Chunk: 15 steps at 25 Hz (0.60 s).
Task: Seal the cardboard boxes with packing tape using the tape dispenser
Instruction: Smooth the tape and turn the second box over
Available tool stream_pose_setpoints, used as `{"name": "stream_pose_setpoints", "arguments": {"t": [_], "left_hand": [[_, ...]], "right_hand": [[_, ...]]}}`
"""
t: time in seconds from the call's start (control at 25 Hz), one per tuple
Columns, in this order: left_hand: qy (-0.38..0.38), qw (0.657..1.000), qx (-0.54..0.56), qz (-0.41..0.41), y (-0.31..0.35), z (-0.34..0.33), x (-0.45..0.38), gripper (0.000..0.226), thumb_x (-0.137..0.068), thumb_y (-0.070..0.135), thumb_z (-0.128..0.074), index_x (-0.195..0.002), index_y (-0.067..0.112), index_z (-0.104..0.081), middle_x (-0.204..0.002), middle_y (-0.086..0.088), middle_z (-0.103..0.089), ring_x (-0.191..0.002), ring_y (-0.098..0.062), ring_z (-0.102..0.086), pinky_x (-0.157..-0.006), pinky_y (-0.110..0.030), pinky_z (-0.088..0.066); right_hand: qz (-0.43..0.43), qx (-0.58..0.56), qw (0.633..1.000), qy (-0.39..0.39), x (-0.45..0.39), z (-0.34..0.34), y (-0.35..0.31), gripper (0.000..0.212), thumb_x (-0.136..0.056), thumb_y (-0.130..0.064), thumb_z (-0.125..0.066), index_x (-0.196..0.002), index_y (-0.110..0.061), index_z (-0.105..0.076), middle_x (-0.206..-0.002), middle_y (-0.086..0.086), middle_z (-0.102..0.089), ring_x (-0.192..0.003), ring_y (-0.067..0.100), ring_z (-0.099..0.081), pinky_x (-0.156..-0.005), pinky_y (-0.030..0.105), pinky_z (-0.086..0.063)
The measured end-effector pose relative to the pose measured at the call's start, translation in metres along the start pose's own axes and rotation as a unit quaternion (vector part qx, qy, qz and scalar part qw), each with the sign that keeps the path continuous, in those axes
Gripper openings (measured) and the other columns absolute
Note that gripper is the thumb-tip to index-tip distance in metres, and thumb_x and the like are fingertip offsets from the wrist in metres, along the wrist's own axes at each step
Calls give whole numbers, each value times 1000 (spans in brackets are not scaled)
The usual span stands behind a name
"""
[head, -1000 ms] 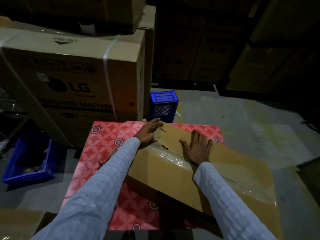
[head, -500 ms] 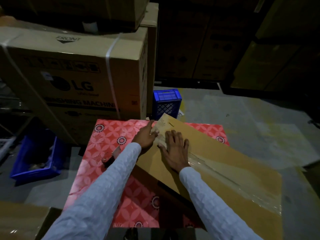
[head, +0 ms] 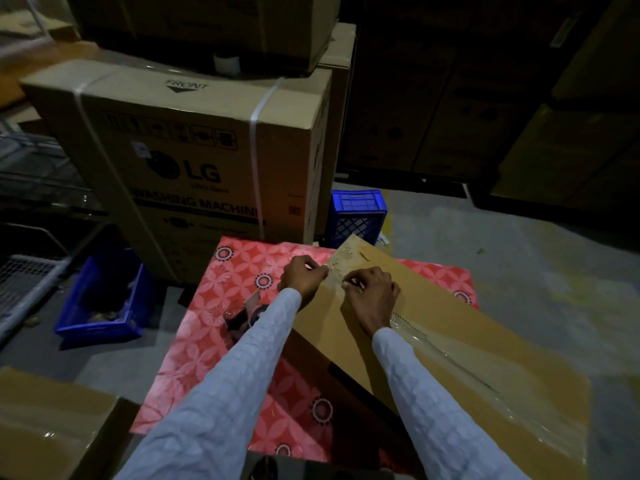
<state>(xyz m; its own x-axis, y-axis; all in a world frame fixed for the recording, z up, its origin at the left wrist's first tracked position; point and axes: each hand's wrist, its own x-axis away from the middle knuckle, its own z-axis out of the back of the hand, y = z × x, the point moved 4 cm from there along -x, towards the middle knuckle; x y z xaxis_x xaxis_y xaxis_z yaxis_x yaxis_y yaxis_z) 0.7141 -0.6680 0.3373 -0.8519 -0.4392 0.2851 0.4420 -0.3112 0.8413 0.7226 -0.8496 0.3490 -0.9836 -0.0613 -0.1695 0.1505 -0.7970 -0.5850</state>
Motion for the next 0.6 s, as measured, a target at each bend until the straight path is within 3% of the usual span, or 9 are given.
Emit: {"name": "stream_pose_setpoints", "arguments": {"t": [0.12, 0.28, 0.44, 0.6], "left_hand": [[19, 1000, -12, 10, 0, -6, -1, 28, -72, 55, -64, -78, 27, -62, -81, 1, -71, -78, -29, -67, -80, -48, -58], [30, 999, -5, 19, 3, -9, -2, 29, -68, 55, -67, -76, 28, -62, -79, 1, -72, -77, -28, -68, -79, -44, -57], [42, 996, -72, -9, 8, -10, 11, 27, -78, 53, -63, -82, 27, -58, -85, 0, -69, -81, -30, -62, -75, -37, -42], [-4, 999, -36, -10, 5, -5, 12, 27, -75, 52, -62, -84, 27, -60, -84, 1, -72, -79, -27, -66, -76, -41, -54]], "right_hand": [[-20, -33, 999, -6, -5, 3, 2, 11, -86, -37, -75, -95, -30, -77, -101, -12, -60, -107, 17, -44, -86, 32, -19], [-39, -53, 998, 3, -8, 3, 10, 30, -79, -29, -80, -108, -29, -74, -107, -8, -66, -110, 19, -48, -87, 35, -25], [-57, -62, 996, 9, -8, 3, 7, 31, -72, -29, -83, -103, -29, -75, -102, -10, -67, -106, 17, -50, -86, 35, -26], [-86, -63, 994, 18, -15, 5, 3, 30, -68, -27, -83, -98, -30, -77, -99, -8, -68, -104, 19, -52, -83, 34, -25]]}}
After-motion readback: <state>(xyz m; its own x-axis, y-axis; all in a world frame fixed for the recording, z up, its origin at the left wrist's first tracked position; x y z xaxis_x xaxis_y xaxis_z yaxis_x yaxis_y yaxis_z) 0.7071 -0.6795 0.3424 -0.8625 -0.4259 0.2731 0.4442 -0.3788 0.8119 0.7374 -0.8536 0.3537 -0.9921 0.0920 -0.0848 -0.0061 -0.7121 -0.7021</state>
